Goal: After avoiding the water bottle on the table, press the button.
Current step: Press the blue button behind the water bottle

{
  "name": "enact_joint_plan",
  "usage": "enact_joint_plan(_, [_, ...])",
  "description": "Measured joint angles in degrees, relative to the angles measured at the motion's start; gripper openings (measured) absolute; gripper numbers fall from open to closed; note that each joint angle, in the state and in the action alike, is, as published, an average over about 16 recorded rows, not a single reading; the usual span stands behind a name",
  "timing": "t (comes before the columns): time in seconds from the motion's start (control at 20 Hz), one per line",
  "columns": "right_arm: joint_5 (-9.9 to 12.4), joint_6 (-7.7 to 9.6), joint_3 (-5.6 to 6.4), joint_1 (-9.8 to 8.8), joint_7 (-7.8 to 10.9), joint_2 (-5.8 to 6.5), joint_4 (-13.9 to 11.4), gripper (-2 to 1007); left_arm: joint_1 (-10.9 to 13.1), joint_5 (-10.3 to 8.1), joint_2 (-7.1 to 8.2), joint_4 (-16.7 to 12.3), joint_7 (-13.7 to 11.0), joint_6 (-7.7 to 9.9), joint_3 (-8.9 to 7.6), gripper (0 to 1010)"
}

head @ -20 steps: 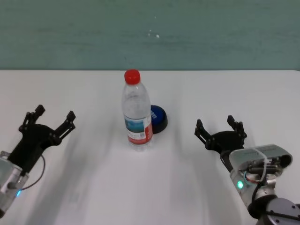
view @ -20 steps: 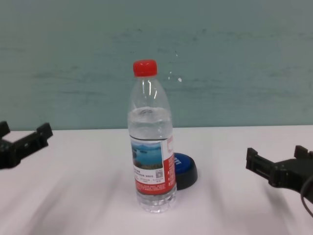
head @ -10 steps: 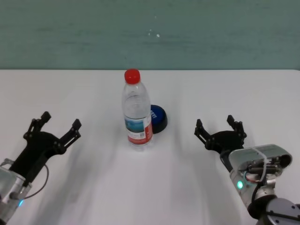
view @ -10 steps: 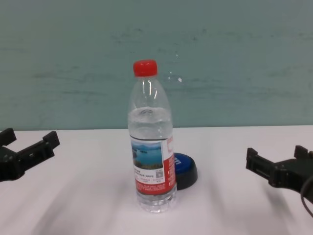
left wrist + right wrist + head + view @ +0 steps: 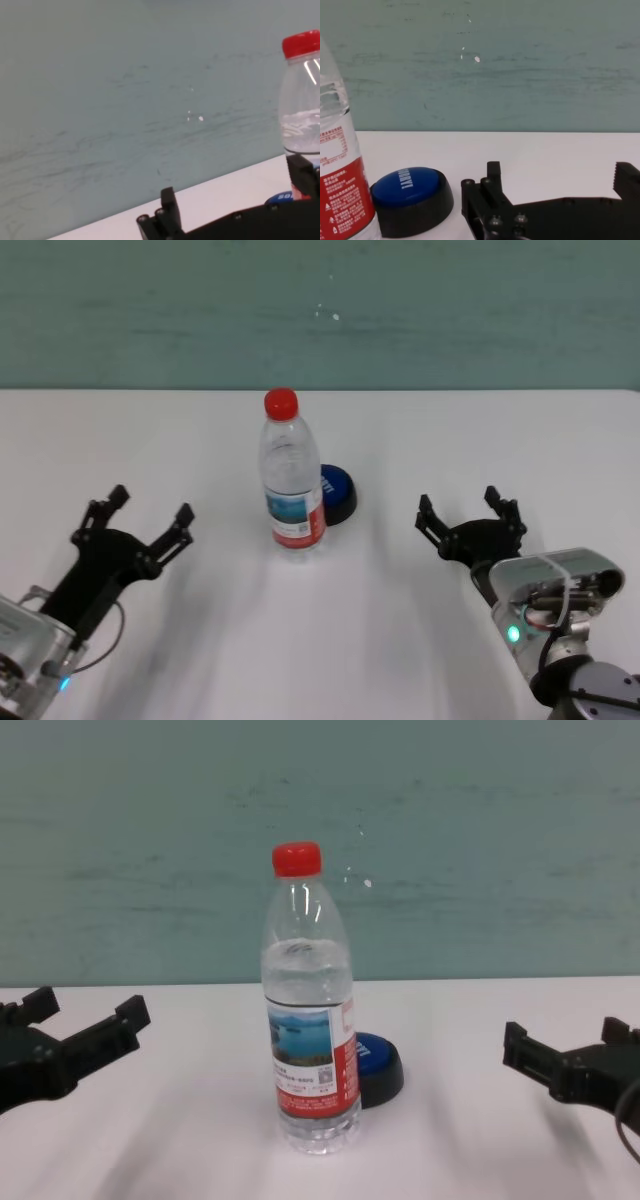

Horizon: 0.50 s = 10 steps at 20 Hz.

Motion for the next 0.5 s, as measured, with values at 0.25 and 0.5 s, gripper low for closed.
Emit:
enact_joint_plan(0.25, [0.0,0.00,0.00,0.00,0.00,0.00,0.0,1004,0.3,0.96,-0.35,-0.2,0.5,-0.24,0.92,1010])
enact_joint_plan(0.5, [0.0,0.00,0.00,0.00,0.00,0.00,0.0,1004,0.3,1.98,-0.81,-0.2,1.1,-0.27,1.75,1010])
